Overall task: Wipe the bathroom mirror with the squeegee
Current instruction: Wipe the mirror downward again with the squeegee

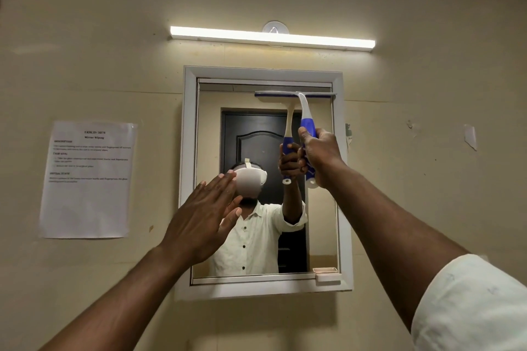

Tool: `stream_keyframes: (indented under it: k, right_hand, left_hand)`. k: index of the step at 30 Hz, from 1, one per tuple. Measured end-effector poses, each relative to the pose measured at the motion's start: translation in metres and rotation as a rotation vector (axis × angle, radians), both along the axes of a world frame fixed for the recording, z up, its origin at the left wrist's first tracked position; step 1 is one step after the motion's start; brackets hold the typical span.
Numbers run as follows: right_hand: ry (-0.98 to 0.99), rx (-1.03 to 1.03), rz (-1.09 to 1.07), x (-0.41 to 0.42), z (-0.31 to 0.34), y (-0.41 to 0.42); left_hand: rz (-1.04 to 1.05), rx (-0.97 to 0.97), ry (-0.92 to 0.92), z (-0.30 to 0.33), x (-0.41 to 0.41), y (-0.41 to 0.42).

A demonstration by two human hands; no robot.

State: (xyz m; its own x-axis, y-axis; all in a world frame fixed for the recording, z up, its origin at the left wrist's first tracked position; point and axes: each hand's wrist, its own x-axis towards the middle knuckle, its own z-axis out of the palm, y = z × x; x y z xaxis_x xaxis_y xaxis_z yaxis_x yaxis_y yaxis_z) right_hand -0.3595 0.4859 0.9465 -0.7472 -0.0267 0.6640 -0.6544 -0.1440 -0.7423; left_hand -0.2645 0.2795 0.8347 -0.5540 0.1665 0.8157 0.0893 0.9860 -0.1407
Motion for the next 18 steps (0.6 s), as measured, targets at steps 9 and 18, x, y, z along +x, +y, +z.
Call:
stream_keyframes:
  k: [9, 18]
  right_hand:
    - [-0.064, 0.002, 0.036, 0.006, -0.019, 0.003]
    - [-0.117, 0.0, 0.077, 0.01, -0.042, 0.007]
  left_hand:
    - [-0.008, 0.003, -0.009, -0.003, 0.012, 0.008]
    - [-0.021, 0.002, -0.011, -0.011, 0.024, 0.016]
